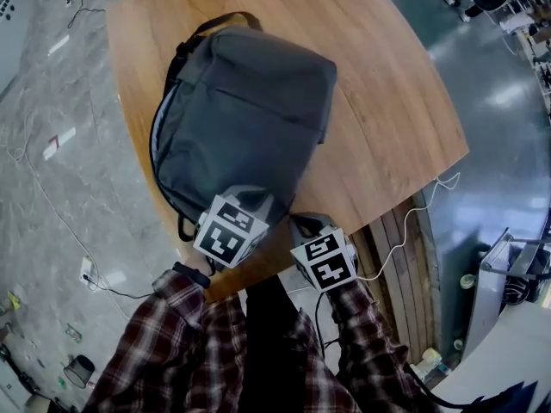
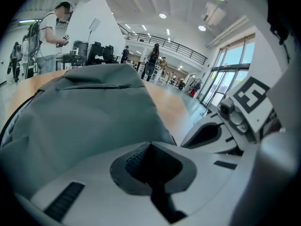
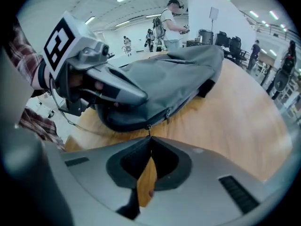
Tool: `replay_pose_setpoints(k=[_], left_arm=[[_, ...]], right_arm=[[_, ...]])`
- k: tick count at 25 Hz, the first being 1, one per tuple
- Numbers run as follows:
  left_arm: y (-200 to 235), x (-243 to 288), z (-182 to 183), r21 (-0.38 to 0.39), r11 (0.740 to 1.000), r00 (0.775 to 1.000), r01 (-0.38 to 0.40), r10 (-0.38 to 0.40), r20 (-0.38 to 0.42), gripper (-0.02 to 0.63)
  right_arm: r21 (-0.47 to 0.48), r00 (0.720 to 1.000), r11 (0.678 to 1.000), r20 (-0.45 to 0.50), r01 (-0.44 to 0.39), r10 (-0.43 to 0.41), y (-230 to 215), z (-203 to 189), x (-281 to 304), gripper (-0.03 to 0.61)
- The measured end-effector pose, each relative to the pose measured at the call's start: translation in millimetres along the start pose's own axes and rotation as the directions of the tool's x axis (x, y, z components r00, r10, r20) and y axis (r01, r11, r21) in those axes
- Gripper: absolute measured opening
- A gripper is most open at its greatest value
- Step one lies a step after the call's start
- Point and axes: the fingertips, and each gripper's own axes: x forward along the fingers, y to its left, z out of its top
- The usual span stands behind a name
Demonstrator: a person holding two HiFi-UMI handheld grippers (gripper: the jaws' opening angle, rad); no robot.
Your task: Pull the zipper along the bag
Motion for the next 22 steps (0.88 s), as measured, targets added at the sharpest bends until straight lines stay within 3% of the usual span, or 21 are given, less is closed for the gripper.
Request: replay_pose_setpoints(k=[4,9,12,14,16,18,20,22], left_arm=[[-2.6,1.3,-1.7,0.023,1.0,1.0,0.01,-0.01,0.004,0.011],[-3.9,3.4,-0.6,0.033,0.999,1.0,-0.013,0.013,0.004,0.011],[0.8,-10.2,7.9,0.033,0.997,0.993,-0.067,0.063,0.101,0.011],[1.6,-28.0,20.6,0.001,0.995,0.976,-0.104,0.102,0.195,0.011],[-1.2,-48.5,37.3,-0.033,0.991,0.953,-0.126,0.131,0.272,0.011],[-8.2,-74.5,58.7,-0.075,0.988,0.925,-0.133,0.151,0.349,0.012],[-17.8,-108.3,83.5,-0.118,0.983,0.882,-0.14,0.178,0.436,0.011],[-27.8,-147.8,107.3,-0.141,0.976,0.823,-0.164,0.214,0.526,0.011]], right_arm=[[0.051,1.0,0.999,0.016,0.007,-0.008,-29.1,14.0,5.4,0.018],[0.067,0.999,0.998,0.042,-0.016,0.013,-27.2,15.4,7.6,0.018],[0.089,0.997,0.996,0.083,-0.008,0.0,-26.4,21.5,-5.4,0.021],[0.137,0.985,0.99,0.16,0.046,-0.068,-38.1,30.6,-31.8,0.025],[0.227,0.954,0.972,0.275,0.059,-0.122,-52.1,44.1,-67.6,0.025],[0.302,0.908,0.953,0.397,0.01,-0.135,-55.4,63.7,-104.2,0.025],[0.321,0.853,0.947,0.501,-0.028,-0.145,-48.0,89.6,-138.1,0.025],[0.289,0.798,0.957,0.582,-0.022,-0.157,-31.7,119.4,-167.3,0.025]])
